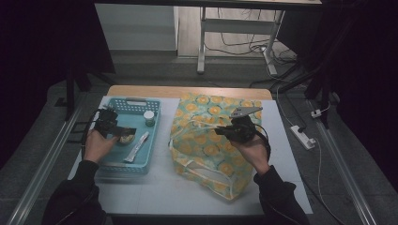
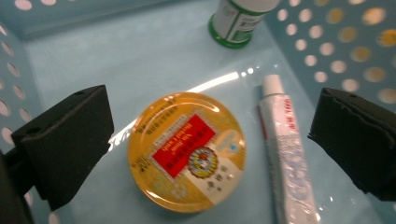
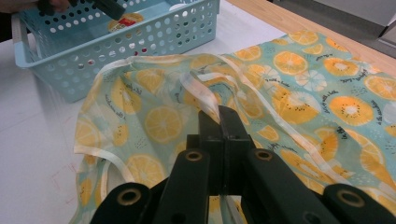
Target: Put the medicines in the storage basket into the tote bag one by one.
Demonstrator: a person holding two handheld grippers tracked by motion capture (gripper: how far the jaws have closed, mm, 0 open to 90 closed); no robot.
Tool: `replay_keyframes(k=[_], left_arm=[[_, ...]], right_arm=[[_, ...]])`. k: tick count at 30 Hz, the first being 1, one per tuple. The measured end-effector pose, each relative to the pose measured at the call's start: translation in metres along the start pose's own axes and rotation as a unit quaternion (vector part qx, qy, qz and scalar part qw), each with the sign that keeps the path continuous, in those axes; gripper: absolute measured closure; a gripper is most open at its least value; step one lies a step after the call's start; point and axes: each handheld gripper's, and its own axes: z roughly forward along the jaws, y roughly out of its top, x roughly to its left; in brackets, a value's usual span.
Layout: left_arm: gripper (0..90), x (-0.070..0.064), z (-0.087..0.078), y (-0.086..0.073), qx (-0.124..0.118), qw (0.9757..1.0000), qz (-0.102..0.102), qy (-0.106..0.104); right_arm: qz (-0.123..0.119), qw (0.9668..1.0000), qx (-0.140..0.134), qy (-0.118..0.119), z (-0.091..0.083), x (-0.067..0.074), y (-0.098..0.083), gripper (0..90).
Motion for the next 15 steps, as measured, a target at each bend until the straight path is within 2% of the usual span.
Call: replay_keyframes(k=[3, 5, 10, 15], left_arm=[[0.0, -0.001, 0.007, 0.003, 0.012, 0.9998, 0.014, 0.003], [0.0, 0.000, 0.012, 0.004, 0.014, 0.9998, 0.016, -0.005], [0.0, 0.000, 0.019, 0.003, 0.043, 0.9989, 0.021, -0.001], [0.0, -0.002, 0.025, 0.003, 0.078, 0.9965, 0.024, 0.018]], right_arm=[[-0.001, 1.0000, 0.002, 0.001, 0.001, 0.000, 0.000, 90.0], [-0.001, 1.0000, 0.002, 0.001, 0.001, 0.000, 0.000, 90.0], [0.000, 1.0000, -0.001, 0.001, -0.001, 0.000, 0.000, 90.0], [-0.001, 1.0000, 0.000, 0.001, 0.000, 0.001, 0.000, 90.0]])
